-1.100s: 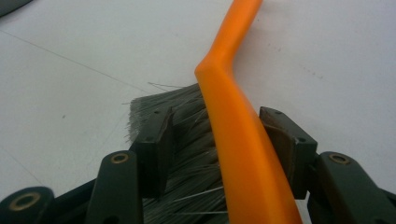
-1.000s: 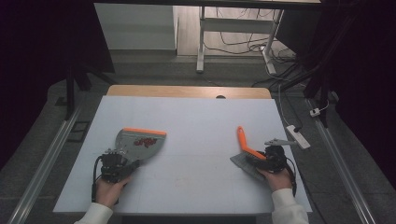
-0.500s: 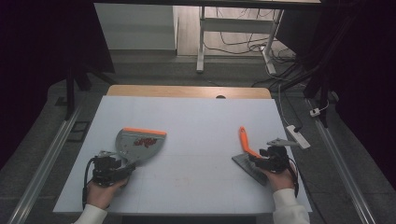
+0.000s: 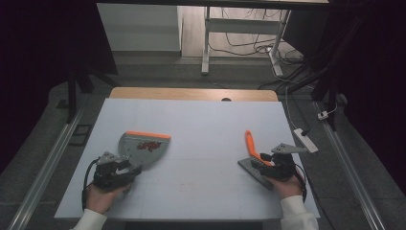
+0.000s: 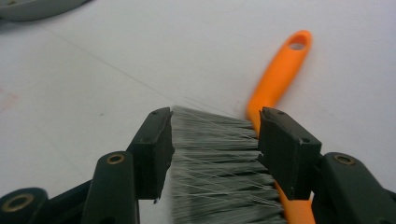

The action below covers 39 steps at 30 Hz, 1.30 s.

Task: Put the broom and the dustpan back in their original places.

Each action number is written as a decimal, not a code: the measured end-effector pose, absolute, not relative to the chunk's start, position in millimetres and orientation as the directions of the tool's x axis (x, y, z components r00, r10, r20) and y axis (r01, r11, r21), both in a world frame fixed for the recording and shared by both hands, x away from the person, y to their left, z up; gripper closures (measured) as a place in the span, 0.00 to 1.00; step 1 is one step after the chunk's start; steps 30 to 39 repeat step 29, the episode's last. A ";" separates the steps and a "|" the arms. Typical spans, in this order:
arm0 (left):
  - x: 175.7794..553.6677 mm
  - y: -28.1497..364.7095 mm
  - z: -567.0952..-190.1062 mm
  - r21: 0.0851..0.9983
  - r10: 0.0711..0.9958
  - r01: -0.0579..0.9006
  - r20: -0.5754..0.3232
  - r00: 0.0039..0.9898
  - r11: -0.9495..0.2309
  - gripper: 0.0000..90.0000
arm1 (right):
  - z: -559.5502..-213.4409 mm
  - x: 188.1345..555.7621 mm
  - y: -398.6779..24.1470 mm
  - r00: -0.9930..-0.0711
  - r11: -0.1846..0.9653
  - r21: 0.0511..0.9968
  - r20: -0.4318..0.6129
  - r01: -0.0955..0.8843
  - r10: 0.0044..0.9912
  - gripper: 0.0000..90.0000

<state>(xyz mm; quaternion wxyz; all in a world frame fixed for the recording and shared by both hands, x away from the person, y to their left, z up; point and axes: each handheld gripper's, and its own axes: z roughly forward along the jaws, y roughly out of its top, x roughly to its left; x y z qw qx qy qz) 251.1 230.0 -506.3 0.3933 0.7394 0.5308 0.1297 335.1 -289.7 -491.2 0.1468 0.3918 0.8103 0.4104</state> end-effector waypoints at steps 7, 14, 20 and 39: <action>259.0 216.6 -508.2 0.721 0.831 0.659 -0.220 0.511 -0.215 0.44 | -494.3 330.4 -278.3 -0.714 0.406 0.778 0.077 0.480 0.696 0.50; 261.2 214.0 -509.0 0.716 0.818 0.657 -0.220 0.532 -0.235 0.44 | -493.3 327.3 -273.4 -0.745 0.426 0.785 0.066 0.450 0.664 0.50; 263.3 212.2 -509.8 0.708 0.810 0.660 -0.219 0.543 -0.251 0.44 | -494.5 326.1 -270.0 -0.760 0.443 0.783 0.058 0.437 0.648 0.50; 264.9 210.3 -510.5 0.706 0.806 0.659 -0.219 0.550 -0.258 0.44 | -494.0 324.8 -268.9 -0.768 0.449 0.787 0.050 0.424 0.638 0.50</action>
